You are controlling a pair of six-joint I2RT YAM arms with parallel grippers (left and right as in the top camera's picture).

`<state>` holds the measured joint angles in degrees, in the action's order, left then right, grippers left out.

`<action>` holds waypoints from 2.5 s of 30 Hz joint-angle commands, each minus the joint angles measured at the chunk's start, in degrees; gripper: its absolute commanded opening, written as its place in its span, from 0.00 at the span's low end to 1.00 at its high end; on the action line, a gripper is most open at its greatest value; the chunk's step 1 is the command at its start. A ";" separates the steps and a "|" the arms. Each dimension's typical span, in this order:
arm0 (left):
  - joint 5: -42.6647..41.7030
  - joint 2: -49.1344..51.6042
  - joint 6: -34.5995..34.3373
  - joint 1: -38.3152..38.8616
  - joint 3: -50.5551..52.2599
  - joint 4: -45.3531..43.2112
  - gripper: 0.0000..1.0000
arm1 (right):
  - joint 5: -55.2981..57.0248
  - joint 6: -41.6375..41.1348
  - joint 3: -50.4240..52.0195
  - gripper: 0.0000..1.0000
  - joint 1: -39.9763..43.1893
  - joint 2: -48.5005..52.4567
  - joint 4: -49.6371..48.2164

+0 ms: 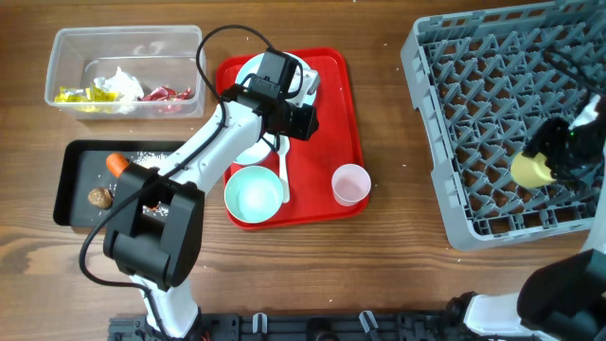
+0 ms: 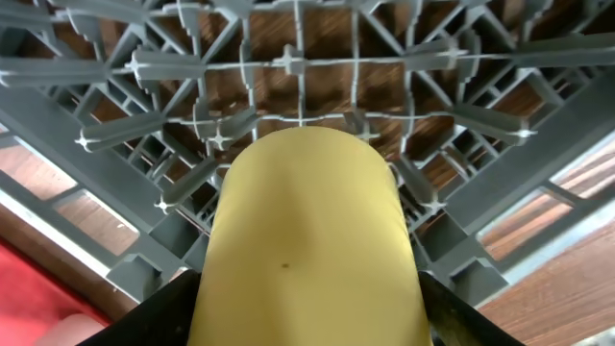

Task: Sort waste into correct bins and load items into the dishwasher rack
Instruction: 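Carry the yellow cup with the right gripper into the grey dish rack, then grasp the pink cup with the left gripper and pass it to the right gripper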

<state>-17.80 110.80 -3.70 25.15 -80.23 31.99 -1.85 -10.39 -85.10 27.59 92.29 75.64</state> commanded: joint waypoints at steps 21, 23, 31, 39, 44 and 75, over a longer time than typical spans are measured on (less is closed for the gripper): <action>0.81 0.66 0.26 0.13 -0.61 2.14 0.38 | 2.16 -0.13 0.39 0.78 -3.98 9.42 -1.66; 0.79 0.63 0.28 0.15 -0.63 2.34 0.38 | 1.81 -0.11 -1.29 0.81 -5.66 6.97 -1.38; 2.60 -10.49 4.79 3.85 -0.83 16.83 0.71 | 1.62 -0.33 -4.04 1.00 -24.13 -7.50 -3.45; 4.72 -0.07 4.76 14.36 -0.57 14.56 0.70 | 1.62 -0.09 -4.04 1.00 -25.22 -7.28 -5.75; 8.31 0.96 0.66 12.92 -1.20 14.99 0.24 | 0.52 -0.28 -3.80 1.00 -25.22 -7.28 -5.97; -58.47 -11.56 0.26 -11.32 -4.76 2.64 0.04 | -71.30 1.22 17.75 0.82 -39.28 -6.97 -64.52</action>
<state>-74.32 99.00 -4.14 13.56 -84.27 34.89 -72.01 -8.75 -67.51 -11.14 84.86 11.46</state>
